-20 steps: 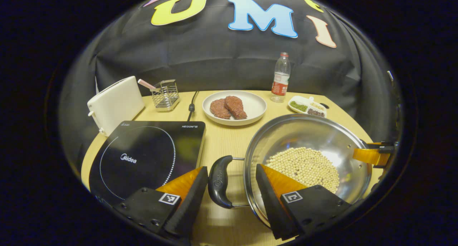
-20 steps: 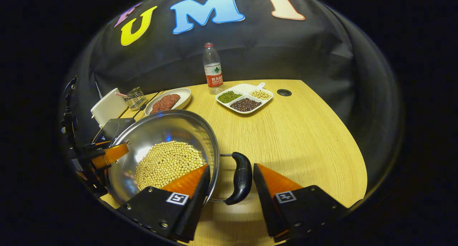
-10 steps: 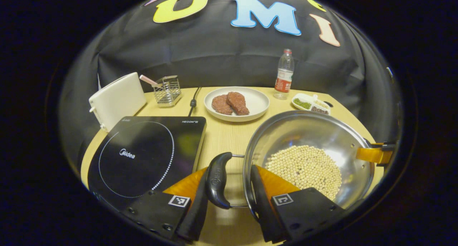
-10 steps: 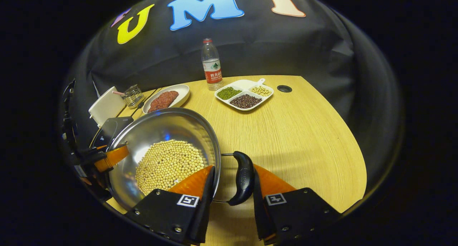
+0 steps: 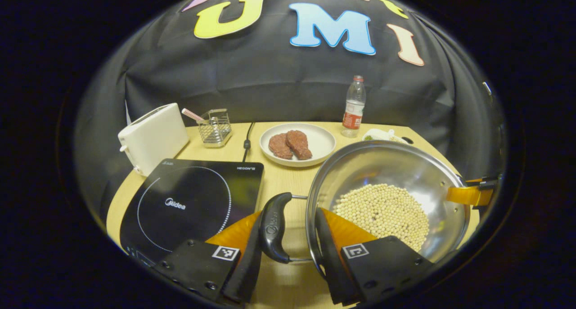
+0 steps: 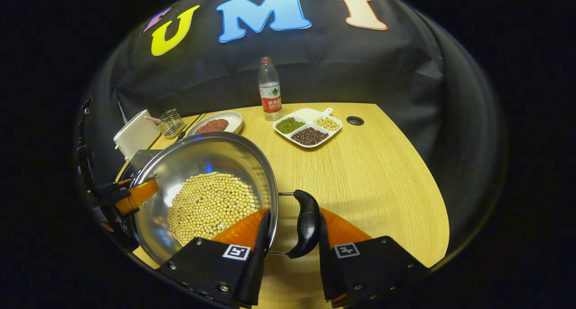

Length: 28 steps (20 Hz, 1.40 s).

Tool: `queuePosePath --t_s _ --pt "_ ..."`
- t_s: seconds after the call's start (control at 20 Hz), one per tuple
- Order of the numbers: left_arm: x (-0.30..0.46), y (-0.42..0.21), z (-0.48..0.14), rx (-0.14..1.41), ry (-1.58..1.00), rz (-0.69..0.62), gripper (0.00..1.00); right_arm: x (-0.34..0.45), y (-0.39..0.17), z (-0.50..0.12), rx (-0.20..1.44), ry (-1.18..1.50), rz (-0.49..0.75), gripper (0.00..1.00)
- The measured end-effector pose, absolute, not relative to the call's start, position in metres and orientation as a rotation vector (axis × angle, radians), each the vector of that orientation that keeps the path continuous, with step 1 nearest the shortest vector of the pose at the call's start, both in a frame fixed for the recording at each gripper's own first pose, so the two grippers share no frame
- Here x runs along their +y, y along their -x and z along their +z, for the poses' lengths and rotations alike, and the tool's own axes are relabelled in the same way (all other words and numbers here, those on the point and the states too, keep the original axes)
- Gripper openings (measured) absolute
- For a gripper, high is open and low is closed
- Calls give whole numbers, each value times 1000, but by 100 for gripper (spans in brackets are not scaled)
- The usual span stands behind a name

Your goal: First push the handle of the pot to place it horizontally, then grasp the pot with both hands and set it on the induction cooktop.

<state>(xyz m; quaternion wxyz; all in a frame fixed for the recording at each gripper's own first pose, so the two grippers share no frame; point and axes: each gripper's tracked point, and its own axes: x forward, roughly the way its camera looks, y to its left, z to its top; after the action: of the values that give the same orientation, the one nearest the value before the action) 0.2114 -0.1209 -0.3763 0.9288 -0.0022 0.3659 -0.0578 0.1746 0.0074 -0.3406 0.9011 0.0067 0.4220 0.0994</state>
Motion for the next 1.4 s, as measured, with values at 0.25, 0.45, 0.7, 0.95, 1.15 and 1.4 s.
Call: queuePosePath --t_s 0.25,0.45,0.7,0.95,1.15,1.4 --pt "-93 -216 -364 732 7 -145 69 32 -165 -326 865 -31 181 53" --pt "-67 -220 -356 724 2 -170 69 53 -156 -316 858 -44 158 53" --pt "-34 -225 -355 727 5 -188 69 84 -149 -310 864 -53 141 53" --pt "3 -228 -356 722 15 -186 69 117 -146 -307 860 -49 138 53" --pt "37 -234 -360 719 17 -181 69 146 -141 -305 856 -52 142 53" --pt "80 -241 -364 717 13 -173 69 189 -140 -307 854 -60 150 53"
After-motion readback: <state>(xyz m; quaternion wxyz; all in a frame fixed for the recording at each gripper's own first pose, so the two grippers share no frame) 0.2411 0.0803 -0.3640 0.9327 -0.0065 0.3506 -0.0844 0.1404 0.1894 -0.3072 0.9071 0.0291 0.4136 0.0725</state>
